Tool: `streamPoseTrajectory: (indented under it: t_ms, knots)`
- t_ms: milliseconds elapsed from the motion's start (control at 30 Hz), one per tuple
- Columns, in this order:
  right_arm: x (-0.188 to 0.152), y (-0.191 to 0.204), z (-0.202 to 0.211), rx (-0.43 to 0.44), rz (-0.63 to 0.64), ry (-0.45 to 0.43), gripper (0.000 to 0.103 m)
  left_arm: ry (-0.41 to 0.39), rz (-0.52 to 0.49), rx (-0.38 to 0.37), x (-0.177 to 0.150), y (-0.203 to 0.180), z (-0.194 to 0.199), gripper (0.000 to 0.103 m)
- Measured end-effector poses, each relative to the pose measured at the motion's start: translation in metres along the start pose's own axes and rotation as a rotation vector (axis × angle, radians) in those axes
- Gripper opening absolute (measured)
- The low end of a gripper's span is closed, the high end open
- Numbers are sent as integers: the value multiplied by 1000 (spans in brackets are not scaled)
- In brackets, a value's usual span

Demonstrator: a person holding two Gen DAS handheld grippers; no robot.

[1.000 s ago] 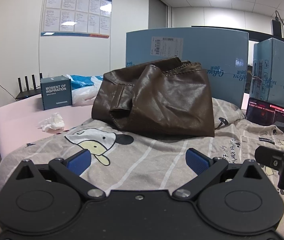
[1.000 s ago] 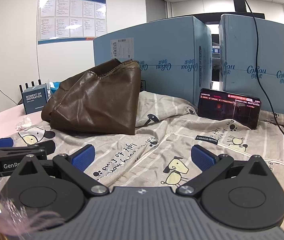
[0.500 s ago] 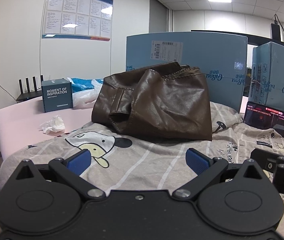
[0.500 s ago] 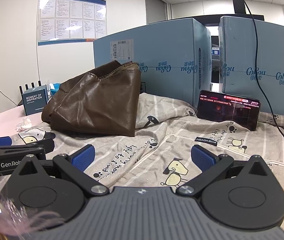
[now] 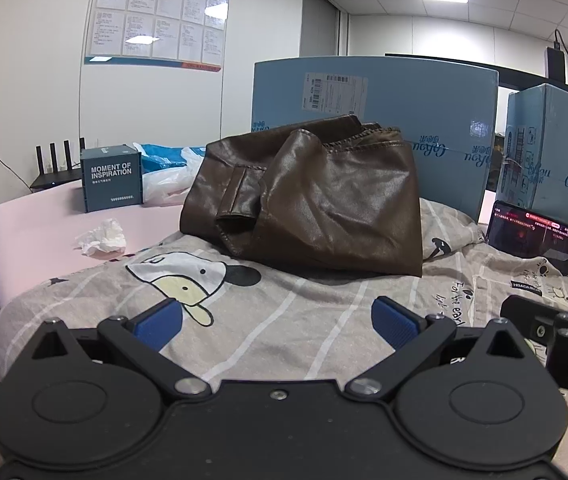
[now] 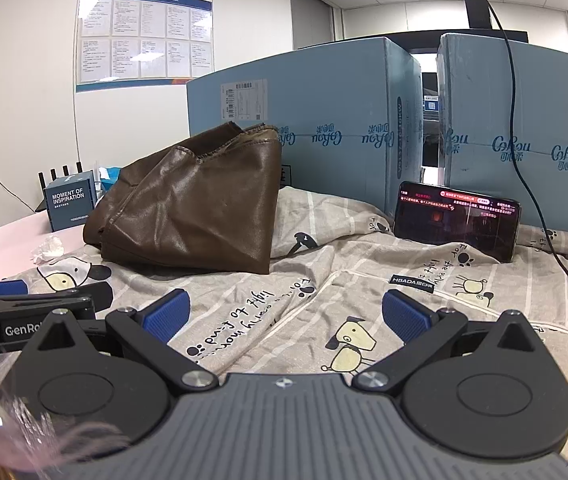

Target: Fold clothes

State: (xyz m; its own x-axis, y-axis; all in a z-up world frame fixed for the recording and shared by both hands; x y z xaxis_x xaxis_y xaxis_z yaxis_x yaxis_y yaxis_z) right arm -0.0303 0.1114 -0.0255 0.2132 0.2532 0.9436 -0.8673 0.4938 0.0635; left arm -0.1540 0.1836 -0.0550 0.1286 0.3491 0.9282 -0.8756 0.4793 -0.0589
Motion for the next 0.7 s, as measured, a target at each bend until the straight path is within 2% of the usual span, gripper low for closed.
streamPoseTrajectory:
  t_ms: [700]
  knots:
    - [-1, -1, 0, 2, -5, 4, 103, 16, 24, -33, -2, -2, 0, 103]
Point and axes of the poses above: each gripper's, at about its wrist camera, not at the fingertips, and z roughly against the way its jaws point, y to its left, x to its top, the point moved 8 cm from there along -z, roughly the way its jaws point, and after that the axes turned 1 degree about x, right-handed, at the moved point
